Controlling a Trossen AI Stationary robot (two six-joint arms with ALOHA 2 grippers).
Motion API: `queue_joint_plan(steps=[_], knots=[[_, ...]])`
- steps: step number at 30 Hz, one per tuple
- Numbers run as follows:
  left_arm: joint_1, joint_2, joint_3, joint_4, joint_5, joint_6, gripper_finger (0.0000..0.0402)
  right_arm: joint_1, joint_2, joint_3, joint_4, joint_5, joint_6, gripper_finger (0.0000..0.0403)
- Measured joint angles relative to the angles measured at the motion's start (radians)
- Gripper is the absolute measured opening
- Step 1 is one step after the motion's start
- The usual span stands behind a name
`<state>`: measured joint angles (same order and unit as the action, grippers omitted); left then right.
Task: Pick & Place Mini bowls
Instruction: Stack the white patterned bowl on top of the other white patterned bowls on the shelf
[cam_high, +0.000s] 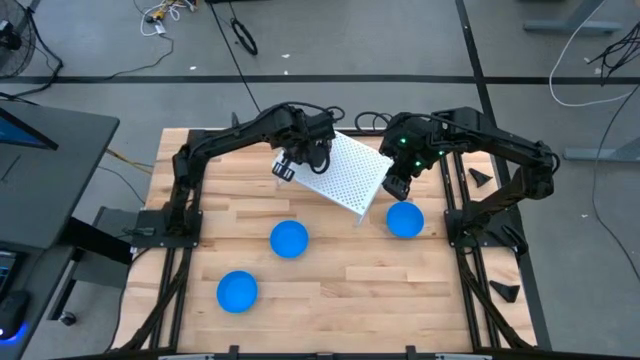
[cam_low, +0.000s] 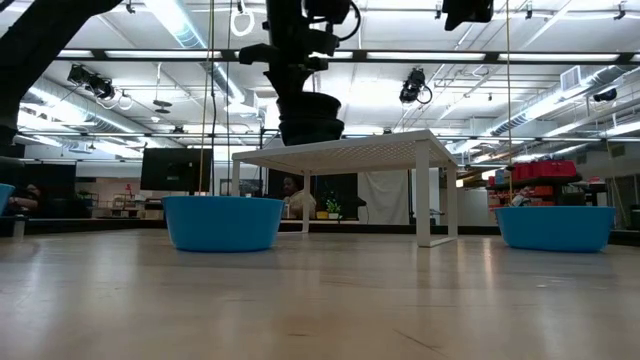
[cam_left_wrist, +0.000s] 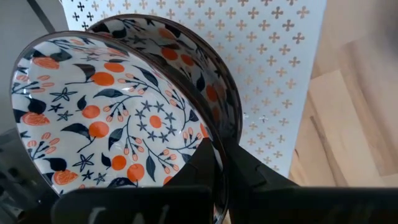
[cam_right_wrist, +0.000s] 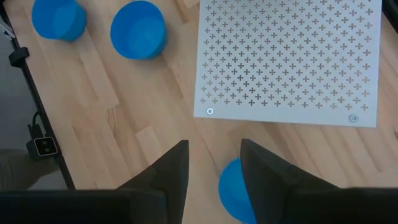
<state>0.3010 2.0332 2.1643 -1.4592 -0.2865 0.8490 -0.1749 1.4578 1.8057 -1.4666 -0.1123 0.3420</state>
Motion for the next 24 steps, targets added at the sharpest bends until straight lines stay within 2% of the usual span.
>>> queue_joint_plan(steps=[5, 14, 24], knots=[[0.001, 0.0, 0.0, -0.002, 0.007, 0.004, 0.0017, 0.0, 0.0, 0.0, -0.005, 0.0, 0.0, 0.0146], [-0.002, 0.0, 0.0, -0.003, 0.006, -0.027, 0.0088, 0.0, 0.0, 0.0, -0.009, 0.0, -0.01, 0.0146], [-0.014, 0.0, 0.009, -0.006, 0.01, -0.088, 0.0142, 0.0, 0.0, 0.0, -0.009, 0.0, -0.022, 0.0146]])
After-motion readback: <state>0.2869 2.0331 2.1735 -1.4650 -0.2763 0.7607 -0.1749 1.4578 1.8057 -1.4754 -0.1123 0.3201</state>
